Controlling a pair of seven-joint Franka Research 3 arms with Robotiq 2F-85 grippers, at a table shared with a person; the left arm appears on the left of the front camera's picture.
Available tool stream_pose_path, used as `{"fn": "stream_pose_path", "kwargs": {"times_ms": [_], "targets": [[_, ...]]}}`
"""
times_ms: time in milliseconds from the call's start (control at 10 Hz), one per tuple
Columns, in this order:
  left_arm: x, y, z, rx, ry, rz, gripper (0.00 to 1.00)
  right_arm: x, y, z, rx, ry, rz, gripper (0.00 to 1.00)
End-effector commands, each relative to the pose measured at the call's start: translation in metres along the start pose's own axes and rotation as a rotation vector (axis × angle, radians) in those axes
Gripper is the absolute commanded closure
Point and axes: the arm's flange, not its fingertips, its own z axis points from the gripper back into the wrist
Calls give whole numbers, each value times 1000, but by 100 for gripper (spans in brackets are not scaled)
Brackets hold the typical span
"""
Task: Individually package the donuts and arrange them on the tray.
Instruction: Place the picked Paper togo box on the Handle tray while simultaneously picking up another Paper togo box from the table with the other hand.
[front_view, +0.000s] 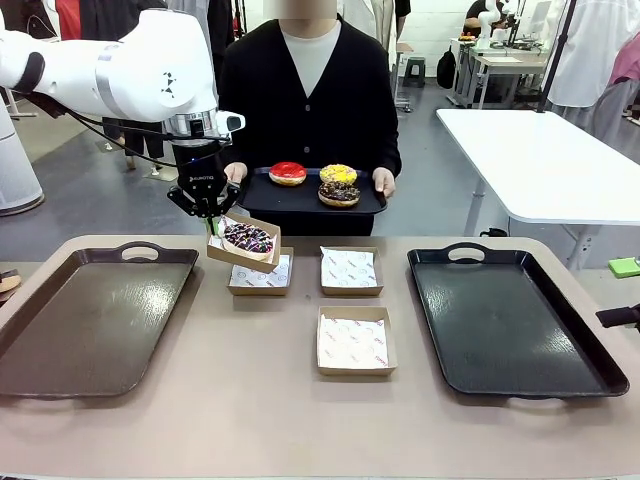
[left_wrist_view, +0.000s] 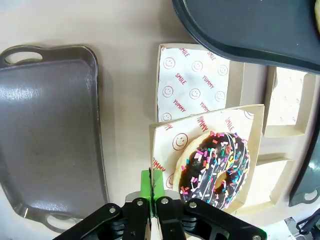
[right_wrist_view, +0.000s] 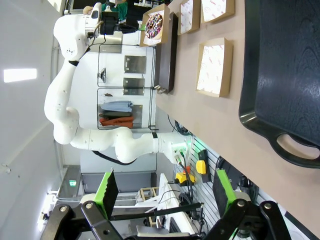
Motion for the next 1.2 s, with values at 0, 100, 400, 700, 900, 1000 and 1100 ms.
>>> {"fn": "stream_pose_path", "kwargs": {"times_ms": [0, 100, 400, 700, 900, 1000, 1100], "targets": [[-5, 3, 3, 13, -4, -22, 99, 3, 19, -3, -55, 93, -43, 0], [-14, 12, 12, 12, -4, -32, 99, 5, 38, -8, -135, 130, -4, 0], [-56, 61, 27, -44, -1, -74, 99, 25, 107, -45, -366, 196, 9, 0], [-107, 112, 30, -54, 9, -41, 99, 31, 165, -117, -577, 237, -5, 0], [-129, 140, 19, -47, -4, -36, 99, 35, 184, -168, -708, 268, -27, 0], [-142, 153, 15, -30, -15, -44, 99, 39, 189, -194, -790, 247, -13, 0], [-150, 166, 10, -3, -26, -36, 99, 42, 191, -223, -838, 212, 9, 0]]}}
